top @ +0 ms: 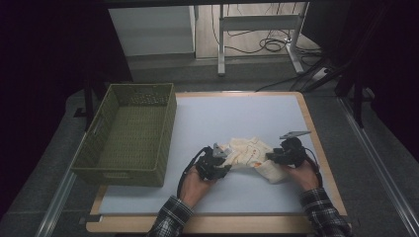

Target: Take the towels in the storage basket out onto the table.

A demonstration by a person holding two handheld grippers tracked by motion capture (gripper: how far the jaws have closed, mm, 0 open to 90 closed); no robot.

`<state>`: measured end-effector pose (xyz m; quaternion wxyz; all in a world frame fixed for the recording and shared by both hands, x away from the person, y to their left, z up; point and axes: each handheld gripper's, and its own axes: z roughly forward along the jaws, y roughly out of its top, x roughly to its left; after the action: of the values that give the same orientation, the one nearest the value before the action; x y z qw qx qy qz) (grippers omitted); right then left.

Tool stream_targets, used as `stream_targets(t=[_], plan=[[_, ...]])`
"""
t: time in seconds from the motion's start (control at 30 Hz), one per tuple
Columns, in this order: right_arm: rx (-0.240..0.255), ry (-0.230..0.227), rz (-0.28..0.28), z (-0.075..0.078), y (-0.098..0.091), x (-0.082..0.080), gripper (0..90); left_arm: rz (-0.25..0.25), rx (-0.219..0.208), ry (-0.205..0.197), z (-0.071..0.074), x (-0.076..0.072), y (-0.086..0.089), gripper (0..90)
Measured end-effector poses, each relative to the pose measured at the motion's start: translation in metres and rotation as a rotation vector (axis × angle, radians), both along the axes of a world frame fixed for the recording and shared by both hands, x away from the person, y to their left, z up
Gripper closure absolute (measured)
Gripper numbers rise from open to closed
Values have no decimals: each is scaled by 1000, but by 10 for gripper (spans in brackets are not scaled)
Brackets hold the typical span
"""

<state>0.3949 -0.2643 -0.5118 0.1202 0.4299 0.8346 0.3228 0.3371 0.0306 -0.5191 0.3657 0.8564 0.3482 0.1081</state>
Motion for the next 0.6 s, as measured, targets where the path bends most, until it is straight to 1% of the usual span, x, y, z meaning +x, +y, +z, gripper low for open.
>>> stream_targets(t=[0.03, 0.07, 0.1, 0.13, 0.17, 0.2, 0.23, 0.27, 0.3, 0.4, 0.43, 0.47, 0.5, 0.53, 0.6], plan=[[-8, -24, -13, -1, 2, -2, 720, -4, -9, 4, 0, 1, 3, 791], [-21, -28, -21, -1, 2, -3, 803, -4, -24, 14, 0, 2, 6, 821], [-20, -12, -17, 1, 1, -3, 878, -1, -38, 15, 1, 2, 8, 837], [-18, -3, -11, 2, 0, -4, 898, -1, -57, 15, 5, 2, 13, 840], [-30, -6, -6, 5, -1, -7, 900, -1, -68, 10, 8, 2, 16, 841], [-24, -28, -2, 14, -4, -12, 900, 1, -85, -4, 14, 1, 21, 843], [-24, -28, -2, 14, -4, -12, 900, 4, -107, -12, 21, 0, 26, 843], [-1, -66, 0, 28, -9, -17, 900, 7, -151, -30, 37, 1, 36, 840], [-1, -66, 0, 28, -9, -17, 900, 7, -151, -30, 37, 1, 36, 836], [17, -103, -2, 49, -15, -19, 900, 26, -209, -64, 63, 5, 50, 829], [30, -102, -3, 54, -16, -18, 900, 29, -205, -66, 71, 9, 52, 823], [49, -95, 0, 57, -16, -17, 899, 35, -182, -67, 76, 13, 52, 817], [56, -95, 13, 57, -13, -15, 898, 41, -160, -61, 78, 16, 51, 808], [65, -83, 21, 55, -10, -14, 892, 47, -134, -52, 77, 20, 51, 801], [79, -69, 39, 49, -1, -13, 845, 59, -92, -43, 71, 24, 50, 801]])
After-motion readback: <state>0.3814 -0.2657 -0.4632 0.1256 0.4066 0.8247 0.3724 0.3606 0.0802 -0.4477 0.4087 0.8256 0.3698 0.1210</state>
